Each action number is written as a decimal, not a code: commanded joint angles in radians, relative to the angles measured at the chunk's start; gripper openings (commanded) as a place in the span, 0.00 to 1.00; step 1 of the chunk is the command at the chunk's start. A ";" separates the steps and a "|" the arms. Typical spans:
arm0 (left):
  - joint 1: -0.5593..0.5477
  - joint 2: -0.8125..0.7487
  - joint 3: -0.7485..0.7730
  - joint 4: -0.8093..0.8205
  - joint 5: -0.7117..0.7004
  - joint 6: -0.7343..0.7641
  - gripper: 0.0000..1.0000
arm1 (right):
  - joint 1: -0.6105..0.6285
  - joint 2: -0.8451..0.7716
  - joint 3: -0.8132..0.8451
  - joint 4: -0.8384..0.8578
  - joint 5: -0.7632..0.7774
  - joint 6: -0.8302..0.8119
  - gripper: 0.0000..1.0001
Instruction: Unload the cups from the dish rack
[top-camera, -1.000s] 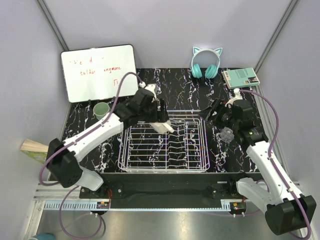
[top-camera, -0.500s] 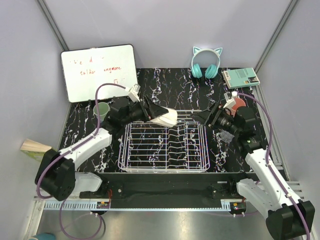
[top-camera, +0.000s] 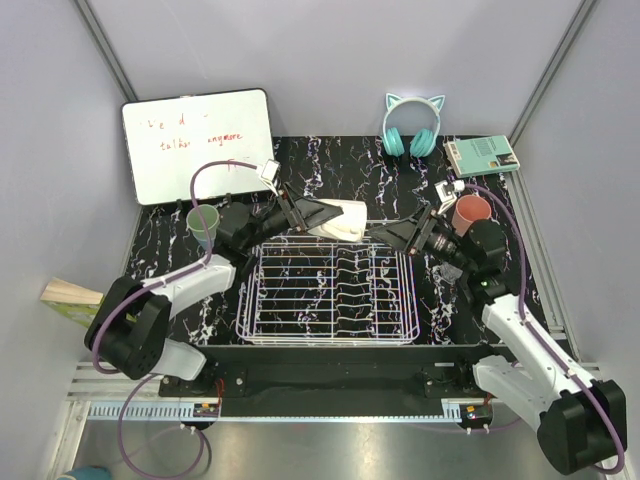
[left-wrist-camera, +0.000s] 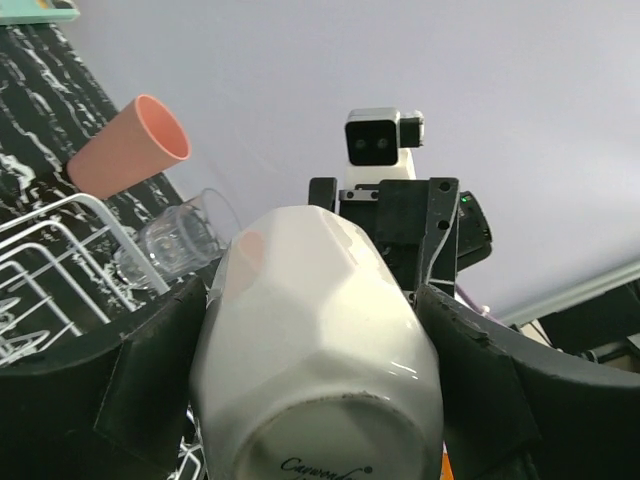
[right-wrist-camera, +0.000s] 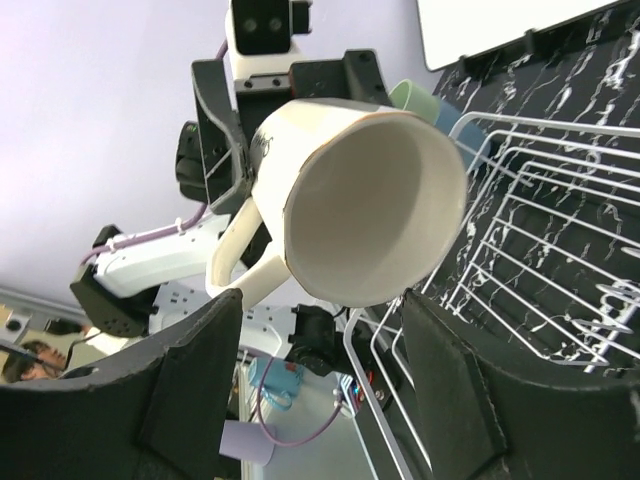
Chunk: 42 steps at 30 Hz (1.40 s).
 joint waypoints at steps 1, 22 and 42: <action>-0.013 0.005 0.014 0.235 0.025 -0.062 0.00 | 0.044 0.032 0.039 0.106 0.001 0.010 0.72; -0.084 0.011 -0.005 0.187 0.021 -0.019 0.00 | 0.190 0.184 0.108 0.192 0.067 -0.003 0.18; -0.009 -0.076 0.122 -0.268 -0.008 0.157 0.91 | 0.211 -0.022 0.099 -0.085 0.205 -0.121 0.00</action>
